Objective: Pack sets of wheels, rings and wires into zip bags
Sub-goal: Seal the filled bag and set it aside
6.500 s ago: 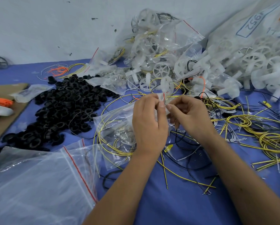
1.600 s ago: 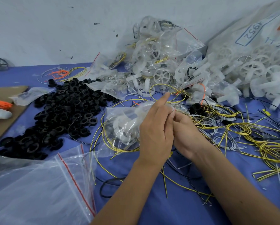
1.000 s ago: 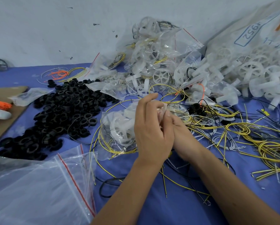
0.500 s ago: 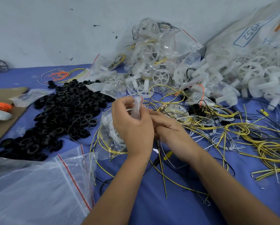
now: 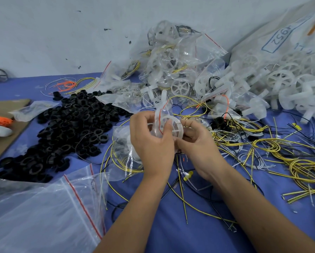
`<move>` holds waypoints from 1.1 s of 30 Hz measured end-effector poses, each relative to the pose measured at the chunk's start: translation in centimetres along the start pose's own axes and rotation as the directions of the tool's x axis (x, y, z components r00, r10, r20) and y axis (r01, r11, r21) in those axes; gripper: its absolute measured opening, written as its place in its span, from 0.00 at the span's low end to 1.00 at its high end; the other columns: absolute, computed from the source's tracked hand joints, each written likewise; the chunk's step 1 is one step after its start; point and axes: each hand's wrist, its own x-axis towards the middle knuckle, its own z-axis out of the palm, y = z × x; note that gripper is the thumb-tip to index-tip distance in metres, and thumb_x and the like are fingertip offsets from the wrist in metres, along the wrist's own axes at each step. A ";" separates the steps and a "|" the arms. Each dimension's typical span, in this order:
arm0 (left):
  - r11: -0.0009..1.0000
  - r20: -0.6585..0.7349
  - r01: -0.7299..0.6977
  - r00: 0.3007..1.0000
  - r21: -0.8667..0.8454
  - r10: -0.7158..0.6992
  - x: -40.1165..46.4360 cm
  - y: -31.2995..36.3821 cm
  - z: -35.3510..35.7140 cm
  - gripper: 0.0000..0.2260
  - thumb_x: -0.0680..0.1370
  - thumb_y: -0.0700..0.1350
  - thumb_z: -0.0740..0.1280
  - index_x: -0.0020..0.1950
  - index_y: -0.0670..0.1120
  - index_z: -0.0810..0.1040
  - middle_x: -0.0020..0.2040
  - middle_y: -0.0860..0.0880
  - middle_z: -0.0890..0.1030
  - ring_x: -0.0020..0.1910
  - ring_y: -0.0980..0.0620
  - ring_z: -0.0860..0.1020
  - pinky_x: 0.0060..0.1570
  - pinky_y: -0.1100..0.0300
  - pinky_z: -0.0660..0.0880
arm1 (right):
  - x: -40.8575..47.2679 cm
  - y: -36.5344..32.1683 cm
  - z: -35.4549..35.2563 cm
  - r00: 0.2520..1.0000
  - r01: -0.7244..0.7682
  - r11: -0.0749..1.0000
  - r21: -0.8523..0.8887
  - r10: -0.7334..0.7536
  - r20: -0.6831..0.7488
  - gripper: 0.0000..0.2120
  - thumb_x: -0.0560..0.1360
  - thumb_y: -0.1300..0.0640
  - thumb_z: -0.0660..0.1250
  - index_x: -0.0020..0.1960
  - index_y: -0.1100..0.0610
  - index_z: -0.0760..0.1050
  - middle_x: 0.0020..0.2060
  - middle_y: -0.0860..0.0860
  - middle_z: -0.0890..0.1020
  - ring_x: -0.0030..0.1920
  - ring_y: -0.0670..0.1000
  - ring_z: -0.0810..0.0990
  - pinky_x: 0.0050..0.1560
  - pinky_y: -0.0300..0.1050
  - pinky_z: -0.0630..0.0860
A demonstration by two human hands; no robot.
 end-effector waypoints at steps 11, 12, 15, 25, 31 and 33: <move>1.000 -0.048 0.024 0.999 0.020 -0.023 1.0 0.1 -0.7 0.11 0.72 0.35 0.76 0.43 0.48 0.77 0.44 0.53 0.77 0.45 0.57 0.77 0.47 0.63 0.74 | 0.3 -1.3 -1.8 0.993 -0.042 0.989 -0.141 0.026 -0.113 0.04 0.73 0.67 0.75 0.42 0.63 0.80 0.29 0.52 0.80 0.26 0.48 0.71 0.25 0.39 0.70; 0.999 -0.052 -0.005 0.999 0.048 0.008 1.1 0.3 -0.9 0.11 0.72 0.34 0.75 0.43 0.47 0.76 0.45 0.52 0.77 0.45 0.58 0.76 0.47 0.69 0.71 | 0.3 -1.5 -1.9 0.991 -0.026 0.992 -0.124 0.009 -0.132 0.06 0.74 0.66 0.74 0.41 0.62 0.79 0.28 0.51 0.78 0.25 0.49 0.70 0.24 0.40 0.69; 0.980 -0.062 -0.130 0.988 0.149 0.141 1.6 0.4 -1.6 0.09 0.70 0.32 0.72 0.43 0.43 0.75 0.48 0.50 0.74 0.46 0.54 0.73 0.48 0.67 0.67 | 0.0 -2.0 -1.7 0.990 0.092 0.991 -0.093 -0.101 -0.099 0.10 0.77 0.66 0.72 0.39 0.60 0.75 0.26 0.52 0.72 0.23 0.50 0.68 0.23 0.40 0.68; 0.943 0.083 -0.146 0.988 0.300 0.127 3.4 2.3 -1.9 0.14 0.63 0.28 0.64 0.41 0.44 0.77 0.49 0.51 0.72 0.45 0.57 0.70 0.43 0.73 0.64 | -0.4 -1.7 -0.1 0.997 0.070 0.991 -0.113 -0.068 0.022 0.18 0.81 0.44 0.61 0.54 0.58 0.78 0.52 0.56 0.84 0.51 0.56 0.81 0.48 0.56 0.81; 0.913 0.185 -0.191 0.974 0.360 0.131 7.6 7.0 -0.5 0.08 0.69 0.37 0.66 0.45 0.48 0.76 0.50 0.50 0.74 0.40 0.57 0.67 0.39 0.65 0.60 | -0.3 -1.7 -0.1 0.952 0.056 0.993 0.101 -0.083 0.294 0.52 0.66 0.34 0.78 0.80 0.52 0.59 0.72 0.58 0.74 0.73 0.56 0.72 0.67 0.61 0.72; 0.899 0.188 -0.207 0.972 0.386 0.144 9.8 8.5 -0.3 0.09 0.67 0.38 0.65 0.45 0.48 0.76 0.49 0.50 0.77 0.42 0.52 0.70 0.39 0.60 0.59 | -0.3 -1.9 -0.1 0.939 0.036 0.975 0.217 -0.107 0.327 0.56 0.62 0.36 0.80 0.81 0.52 0.56 0.74 0.57 0.72 0.76 0.57 0.68 0.72 0.63 0.68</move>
